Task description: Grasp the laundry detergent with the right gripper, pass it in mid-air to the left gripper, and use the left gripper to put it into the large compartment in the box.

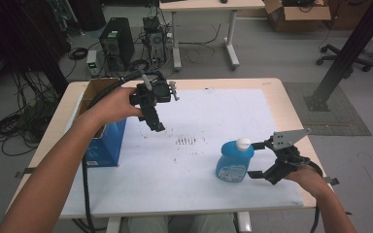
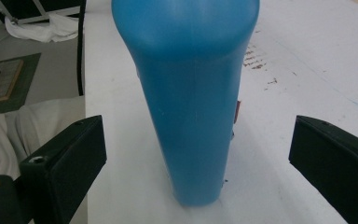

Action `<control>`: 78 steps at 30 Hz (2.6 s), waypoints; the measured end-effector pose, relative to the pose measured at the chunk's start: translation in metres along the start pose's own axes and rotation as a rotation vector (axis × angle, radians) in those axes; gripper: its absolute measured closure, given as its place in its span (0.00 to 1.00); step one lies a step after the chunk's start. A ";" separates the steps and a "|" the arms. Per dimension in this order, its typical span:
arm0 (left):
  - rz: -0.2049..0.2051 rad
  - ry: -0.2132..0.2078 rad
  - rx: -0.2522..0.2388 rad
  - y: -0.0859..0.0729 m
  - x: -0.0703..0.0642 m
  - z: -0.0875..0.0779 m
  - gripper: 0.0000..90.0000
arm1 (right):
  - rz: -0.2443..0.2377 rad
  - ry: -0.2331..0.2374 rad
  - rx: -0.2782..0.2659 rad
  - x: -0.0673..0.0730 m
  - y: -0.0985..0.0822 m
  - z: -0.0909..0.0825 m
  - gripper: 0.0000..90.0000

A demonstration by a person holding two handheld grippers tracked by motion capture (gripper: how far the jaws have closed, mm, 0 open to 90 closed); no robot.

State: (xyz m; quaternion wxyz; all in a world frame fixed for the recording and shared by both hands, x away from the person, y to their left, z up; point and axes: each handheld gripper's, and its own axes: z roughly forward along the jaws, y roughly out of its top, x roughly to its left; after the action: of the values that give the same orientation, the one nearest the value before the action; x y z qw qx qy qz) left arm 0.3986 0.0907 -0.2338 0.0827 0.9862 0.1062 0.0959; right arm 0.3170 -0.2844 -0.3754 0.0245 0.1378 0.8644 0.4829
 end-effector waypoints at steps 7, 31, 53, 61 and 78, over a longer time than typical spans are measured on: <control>0.004 -0.002 0.002 0.001 0.000 0.000 0.06 | 0.000 0.001 -0.003 0.000 0.000 0.008 0.04; 0.003 -0.001 0.004 0.001 0.000 0.001 0.06 | 0.010 -0.001 -0.065 -0.001 -0.004 0.031 0.06; 0.000 -0.001 0.004 0.000 0.001 0.002 0.06 | 0.003 0.014 -0.103 0.000 -0.008 0.041 0.21; 0.000 0.001 0.003 0.000 0.001 0.001 0.06 | -0.012 0.016 -0.111 0.001 -0.008 0.041 0.29; 0.001 -0.002 0.003 0.000 0.001 0.002 0.06 | -0.035 0.014 -0.119 0.000 -0.011 0.039 0.45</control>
State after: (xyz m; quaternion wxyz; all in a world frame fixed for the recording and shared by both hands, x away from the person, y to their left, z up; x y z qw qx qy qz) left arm 0.3996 0.0902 -0.2359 0.0813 0.9865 0.1060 0.0950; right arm 0.3215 -0.2577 -0.4053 0.0348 0.1177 0.8366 0.5340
